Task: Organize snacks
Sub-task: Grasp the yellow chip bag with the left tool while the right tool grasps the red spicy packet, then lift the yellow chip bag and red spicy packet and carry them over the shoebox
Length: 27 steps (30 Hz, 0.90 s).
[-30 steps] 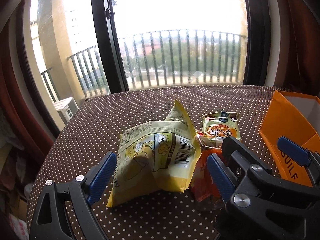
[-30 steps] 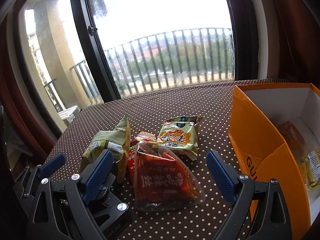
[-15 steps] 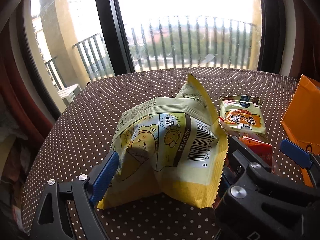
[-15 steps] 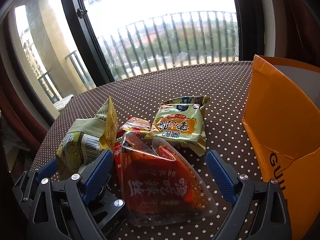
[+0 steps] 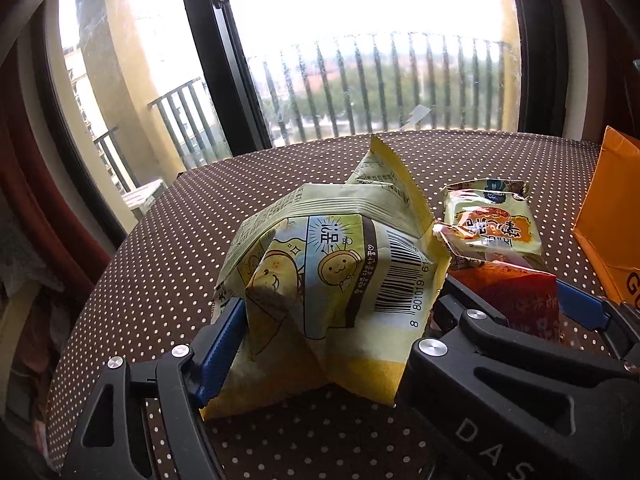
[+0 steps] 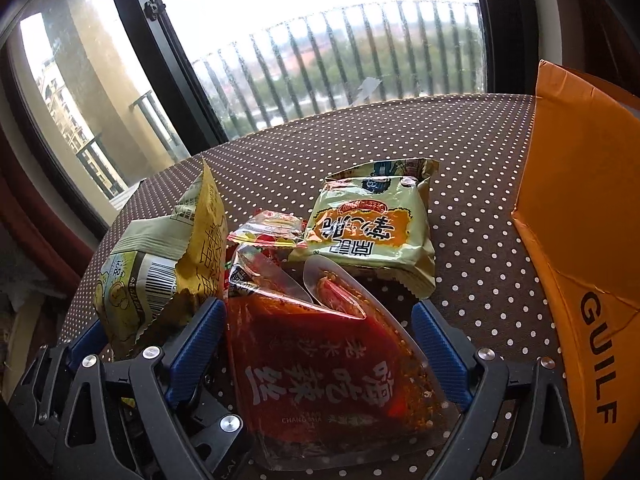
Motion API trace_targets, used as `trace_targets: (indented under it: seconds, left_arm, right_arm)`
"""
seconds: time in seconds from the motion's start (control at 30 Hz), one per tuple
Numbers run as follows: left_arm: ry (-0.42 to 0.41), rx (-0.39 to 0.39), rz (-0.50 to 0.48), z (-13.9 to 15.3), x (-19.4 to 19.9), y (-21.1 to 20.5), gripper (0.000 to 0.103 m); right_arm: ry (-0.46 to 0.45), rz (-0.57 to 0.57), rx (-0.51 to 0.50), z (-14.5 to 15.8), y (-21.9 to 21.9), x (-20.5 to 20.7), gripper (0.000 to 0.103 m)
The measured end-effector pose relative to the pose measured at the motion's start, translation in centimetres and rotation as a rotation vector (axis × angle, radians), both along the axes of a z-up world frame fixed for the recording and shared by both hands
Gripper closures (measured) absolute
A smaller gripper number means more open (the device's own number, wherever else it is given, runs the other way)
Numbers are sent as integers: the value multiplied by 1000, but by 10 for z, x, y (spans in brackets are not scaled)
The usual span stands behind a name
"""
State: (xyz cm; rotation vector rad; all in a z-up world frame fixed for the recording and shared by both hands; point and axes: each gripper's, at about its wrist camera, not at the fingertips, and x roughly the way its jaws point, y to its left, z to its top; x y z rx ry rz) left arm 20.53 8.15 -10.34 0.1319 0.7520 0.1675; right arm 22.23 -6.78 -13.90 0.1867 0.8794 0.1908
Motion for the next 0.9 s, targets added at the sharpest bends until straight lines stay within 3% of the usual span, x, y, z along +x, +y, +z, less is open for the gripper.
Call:
trace_targets:
  seconds: [0.23, 0.3, 0.4, 0.9]
  left_arm:
    - [2, -29, -10, 1, -1, 3, 27]
    - [-11, -3, 0, 2, -5, 0, 31]
    - [-22, 18, 1, 3, -9, -3, 36]
    - [-52, -26, 33, 15, -34, -1, 46]
  right_arm:
    - [14, 39, 49, 1, 1, -1, 22]
    - [14, 50, 64, 2, 1, -3, 30]
    - [2, 39, 42, 4, 1, -5, 35]
    - [-37, 65, 27, 19, 0, -29, 39]
